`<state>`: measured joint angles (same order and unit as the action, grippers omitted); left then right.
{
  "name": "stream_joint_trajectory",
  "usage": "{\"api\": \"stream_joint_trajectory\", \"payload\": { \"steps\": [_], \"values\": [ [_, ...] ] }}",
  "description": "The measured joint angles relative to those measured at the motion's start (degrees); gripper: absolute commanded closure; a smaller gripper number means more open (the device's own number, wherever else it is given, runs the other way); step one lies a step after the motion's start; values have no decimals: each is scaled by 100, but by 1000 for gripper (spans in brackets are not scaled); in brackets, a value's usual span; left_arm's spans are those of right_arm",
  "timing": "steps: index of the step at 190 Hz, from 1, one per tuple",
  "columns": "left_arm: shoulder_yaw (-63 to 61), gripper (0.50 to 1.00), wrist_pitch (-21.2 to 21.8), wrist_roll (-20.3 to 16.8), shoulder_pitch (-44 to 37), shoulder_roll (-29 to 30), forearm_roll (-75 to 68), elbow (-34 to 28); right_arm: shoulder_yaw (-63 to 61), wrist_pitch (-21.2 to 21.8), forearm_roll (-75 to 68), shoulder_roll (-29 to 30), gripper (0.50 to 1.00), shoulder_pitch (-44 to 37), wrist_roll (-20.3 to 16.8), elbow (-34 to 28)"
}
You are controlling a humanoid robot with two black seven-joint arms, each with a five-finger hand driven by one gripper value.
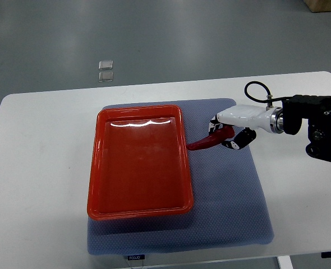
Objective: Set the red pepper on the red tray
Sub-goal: 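Lift the red pepper and carry it over the red tray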
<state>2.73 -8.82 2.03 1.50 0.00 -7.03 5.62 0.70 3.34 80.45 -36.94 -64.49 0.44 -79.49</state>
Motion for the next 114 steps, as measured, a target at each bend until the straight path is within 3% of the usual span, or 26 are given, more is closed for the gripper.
{"api": "stream_joint_trajectory", "payload": {
  "steps": [114],
  "values": [
    [0, 500, -3, 0, -1, 0, 0, -2, 100, 50, -36, 3247, 914, -397, 11, 2298]
  ]
}}
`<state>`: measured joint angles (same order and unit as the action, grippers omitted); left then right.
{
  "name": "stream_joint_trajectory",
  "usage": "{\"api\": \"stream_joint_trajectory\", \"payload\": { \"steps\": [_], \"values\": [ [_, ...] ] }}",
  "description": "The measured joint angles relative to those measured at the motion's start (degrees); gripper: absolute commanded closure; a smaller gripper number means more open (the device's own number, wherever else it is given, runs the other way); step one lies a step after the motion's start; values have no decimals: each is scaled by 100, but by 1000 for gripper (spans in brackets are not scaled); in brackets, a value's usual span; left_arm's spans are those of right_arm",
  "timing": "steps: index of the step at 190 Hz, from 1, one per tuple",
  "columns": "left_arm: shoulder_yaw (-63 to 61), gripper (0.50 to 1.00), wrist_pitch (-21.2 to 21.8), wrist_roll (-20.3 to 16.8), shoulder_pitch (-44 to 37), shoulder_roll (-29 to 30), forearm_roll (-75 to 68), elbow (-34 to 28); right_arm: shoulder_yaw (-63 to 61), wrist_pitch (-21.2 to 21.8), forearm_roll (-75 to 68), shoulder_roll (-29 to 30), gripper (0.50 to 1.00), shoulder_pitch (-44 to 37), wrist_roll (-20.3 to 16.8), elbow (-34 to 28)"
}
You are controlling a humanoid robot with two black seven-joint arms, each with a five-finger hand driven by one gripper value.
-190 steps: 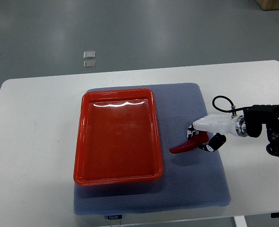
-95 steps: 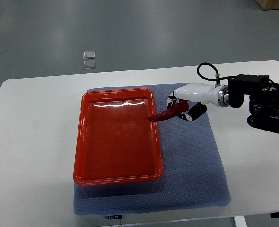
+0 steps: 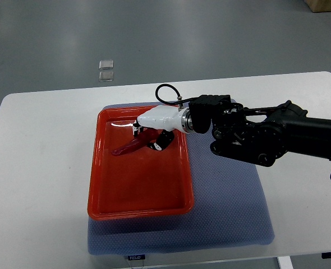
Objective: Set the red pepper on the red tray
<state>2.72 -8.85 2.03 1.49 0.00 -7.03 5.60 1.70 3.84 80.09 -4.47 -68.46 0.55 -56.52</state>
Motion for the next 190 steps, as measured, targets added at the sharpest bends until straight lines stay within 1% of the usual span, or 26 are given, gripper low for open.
{"api": "stream_joint_trajectory", "payload": {
  "steps": [19, 31, 40, 42, 43, 44, 45, 46, 49, 54, 59, 73, 113, 157, 175, 190],
  "values": [
    [0, 500, 0, 0, 0, 0, 0, 0, 78, 1, 35, 270, 885, 66, 0, 279],
    [0, 500, 0, 0, 0, 0, 0, 0, 160, 1, 45, 374, 846, 122, -1, 411],
    [0, 500, 0, 0, 0, 0, 0, -2, 195, -1, 47, 415, 791, 152, -4, 460],
    [0, 500, 0, -1, 0, 0, 0, -3, 201, -1, 48, 421, 791, 158, -5, 468],
    [0, 500, 0, -1, 0, 0, 0, -3, 203, -1, 48, 423, 779, 161, -5, 472],
    [0, 500, 0, -2, 0, 0, 0, -3, 205, -2, 48, 425, 779, 164, -6, 475],
    [0, 500, 0, -2, 0, 0, 0, -3, 207, -2, 48, 427, 767, 166, -6, 478],
    [0, 500, 0, -2, 0, 0, 0, -4, 209, -2, 49, 429, 767, 168, -6, 481],
    [0, 500, 0, -2, 0, 0, 0, -4, 213, -3, 49, 434, 744, 174, -7, 490],
    [0, 500, 0, -2, 0, 0, 0, -5, 219, -6, 50, 440, 732, 182, -8, 503],
    [0, 500, 0, -2, 0, 0, 0, -5, 222, -11, 50, 442, 707, 189, -10, 518],
    [0, 500, 0, -2, 0, 0, 0, -5, 223, -32, 51, 446, 671, 199, -11, 549],
    [0, 500, 2, -2, 0, 0, 0, 0, 68, -78, -21, 343, 668, 219, 1, 569],
    [0, 500, 2, -2, 0, 0, 0, 5, -1117, 47, -440, -385, 664, 220, 15, 545],
    [0, 500, 2, -2, 0, 0, 0, 5, -1593, 159, -936, -800, 664, 249, 15, 537],
    [0, 500, 2, -2, 1, 0, 0, 4, -1995, 187, -1424, -1001, 664, 391, -3, 549]
  ]
}}
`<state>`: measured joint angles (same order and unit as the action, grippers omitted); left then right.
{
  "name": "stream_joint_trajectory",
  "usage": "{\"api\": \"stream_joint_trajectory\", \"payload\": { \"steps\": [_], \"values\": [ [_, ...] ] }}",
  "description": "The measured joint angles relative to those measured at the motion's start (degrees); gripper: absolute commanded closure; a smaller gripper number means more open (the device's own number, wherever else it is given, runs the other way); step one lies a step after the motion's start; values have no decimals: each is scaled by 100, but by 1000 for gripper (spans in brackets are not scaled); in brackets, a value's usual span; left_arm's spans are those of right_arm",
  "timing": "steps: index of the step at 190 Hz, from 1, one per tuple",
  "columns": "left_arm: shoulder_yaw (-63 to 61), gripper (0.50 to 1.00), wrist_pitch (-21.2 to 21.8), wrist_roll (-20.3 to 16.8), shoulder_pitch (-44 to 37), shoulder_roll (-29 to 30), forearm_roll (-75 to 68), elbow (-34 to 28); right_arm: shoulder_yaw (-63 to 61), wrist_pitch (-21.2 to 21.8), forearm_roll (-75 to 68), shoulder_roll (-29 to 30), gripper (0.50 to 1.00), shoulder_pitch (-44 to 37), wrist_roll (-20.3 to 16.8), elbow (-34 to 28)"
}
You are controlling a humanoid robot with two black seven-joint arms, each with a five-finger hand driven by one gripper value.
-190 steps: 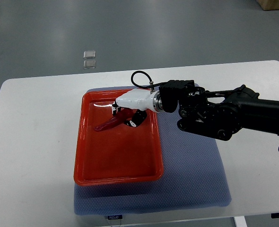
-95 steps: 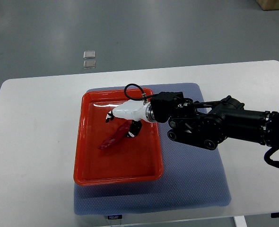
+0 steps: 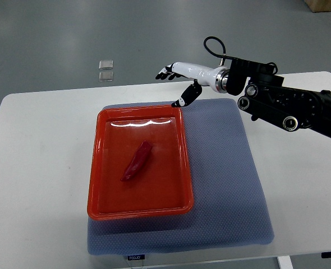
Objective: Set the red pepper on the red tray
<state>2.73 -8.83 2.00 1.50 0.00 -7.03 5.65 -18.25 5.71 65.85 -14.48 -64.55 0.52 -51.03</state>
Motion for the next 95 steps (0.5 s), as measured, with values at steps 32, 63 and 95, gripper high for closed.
{"api": "stream_joint_trajectory", "payload": {
  "steps": [32, 63, 95],
  "values": [
    [0, 500, 0, 0, 0, 0, 0, -2, -1024, -34, -1138, -101, 664, 632, -56, 178],
    [0, 500, 0, 2, 0, 0, 0, -5, -2275, -119, -2190, -15, 664, 1380, -81, 565],
    [0, 500, 0, 3, 0, 0, 0, -4, -3223, -156, -3193, 187, 662, 1793, -46, 948]
  ]
}}
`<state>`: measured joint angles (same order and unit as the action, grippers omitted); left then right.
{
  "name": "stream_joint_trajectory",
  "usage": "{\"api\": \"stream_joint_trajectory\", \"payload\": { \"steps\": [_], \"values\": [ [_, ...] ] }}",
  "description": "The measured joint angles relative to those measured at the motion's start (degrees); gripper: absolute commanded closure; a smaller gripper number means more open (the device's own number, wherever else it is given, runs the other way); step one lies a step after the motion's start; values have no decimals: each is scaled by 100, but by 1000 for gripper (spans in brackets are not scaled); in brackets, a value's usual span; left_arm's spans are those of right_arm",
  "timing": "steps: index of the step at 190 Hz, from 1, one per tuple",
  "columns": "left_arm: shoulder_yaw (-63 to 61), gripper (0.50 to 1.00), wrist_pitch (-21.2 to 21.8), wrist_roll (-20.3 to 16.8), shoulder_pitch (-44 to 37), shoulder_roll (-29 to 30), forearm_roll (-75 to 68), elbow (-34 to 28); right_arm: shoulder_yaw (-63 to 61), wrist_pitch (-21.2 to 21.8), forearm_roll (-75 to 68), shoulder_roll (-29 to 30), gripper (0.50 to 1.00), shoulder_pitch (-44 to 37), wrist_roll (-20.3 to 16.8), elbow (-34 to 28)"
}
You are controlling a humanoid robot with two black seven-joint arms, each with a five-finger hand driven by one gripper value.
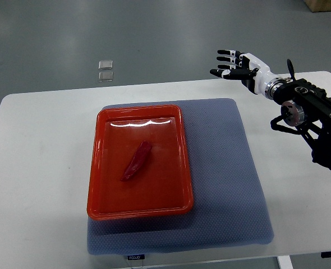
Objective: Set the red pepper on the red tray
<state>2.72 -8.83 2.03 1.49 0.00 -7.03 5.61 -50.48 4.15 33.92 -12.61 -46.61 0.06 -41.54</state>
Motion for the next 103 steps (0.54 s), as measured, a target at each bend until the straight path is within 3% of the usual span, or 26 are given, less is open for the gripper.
{"api": "stream_joint_trajectory", "payload": {
  "steps": [14, 37, 103],
  "values": [
    [0, 500, 0, 0, 0, 0, 0, 0, -146, 2, -297, 46, 658, 53, 19, 65],
    [0, 500, 0, 0, 0, 0, 0, 1, -197, -25, -682, 70, 583, 118, 67, 84],
    [0, 500, -1, 0, 0, 0, 0, 4, -176, -49, -915, 77, 583, 178, 283, 86]
  ]
}}
